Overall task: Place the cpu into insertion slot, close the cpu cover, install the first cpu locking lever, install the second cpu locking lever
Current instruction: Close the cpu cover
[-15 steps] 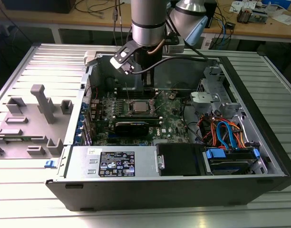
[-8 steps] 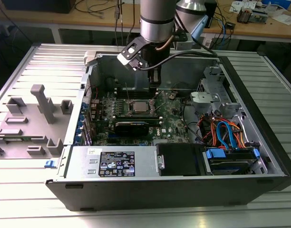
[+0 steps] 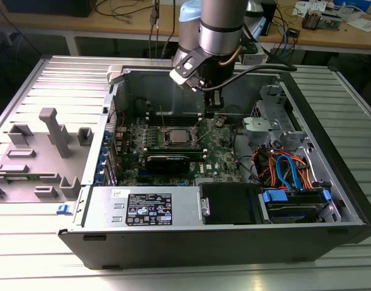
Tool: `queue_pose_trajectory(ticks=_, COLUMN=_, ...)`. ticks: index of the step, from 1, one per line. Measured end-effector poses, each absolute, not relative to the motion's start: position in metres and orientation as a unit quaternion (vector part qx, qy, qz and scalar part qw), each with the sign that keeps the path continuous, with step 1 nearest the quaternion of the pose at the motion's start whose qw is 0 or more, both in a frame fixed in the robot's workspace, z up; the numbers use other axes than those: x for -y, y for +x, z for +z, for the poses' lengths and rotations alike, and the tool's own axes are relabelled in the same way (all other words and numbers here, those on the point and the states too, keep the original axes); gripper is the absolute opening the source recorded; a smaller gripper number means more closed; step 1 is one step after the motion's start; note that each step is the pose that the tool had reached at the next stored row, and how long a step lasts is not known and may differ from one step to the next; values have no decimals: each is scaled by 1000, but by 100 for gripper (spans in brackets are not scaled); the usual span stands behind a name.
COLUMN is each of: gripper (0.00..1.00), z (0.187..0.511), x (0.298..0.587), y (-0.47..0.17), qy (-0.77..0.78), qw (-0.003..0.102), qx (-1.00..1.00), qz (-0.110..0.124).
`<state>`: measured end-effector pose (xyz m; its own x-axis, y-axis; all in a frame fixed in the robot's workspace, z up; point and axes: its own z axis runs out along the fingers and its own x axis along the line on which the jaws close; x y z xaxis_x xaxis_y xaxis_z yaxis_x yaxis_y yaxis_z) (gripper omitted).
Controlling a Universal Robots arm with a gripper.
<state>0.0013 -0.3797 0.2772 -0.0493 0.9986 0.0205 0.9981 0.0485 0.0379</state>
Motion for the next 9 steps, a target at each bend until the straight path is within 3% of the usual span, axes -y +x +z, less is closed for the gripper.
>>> queue_pose_trajectory(ticks=9, gripper=11, z=260, x=378, y=36, qy=687, qw=-1, qx=-726, qz=14)
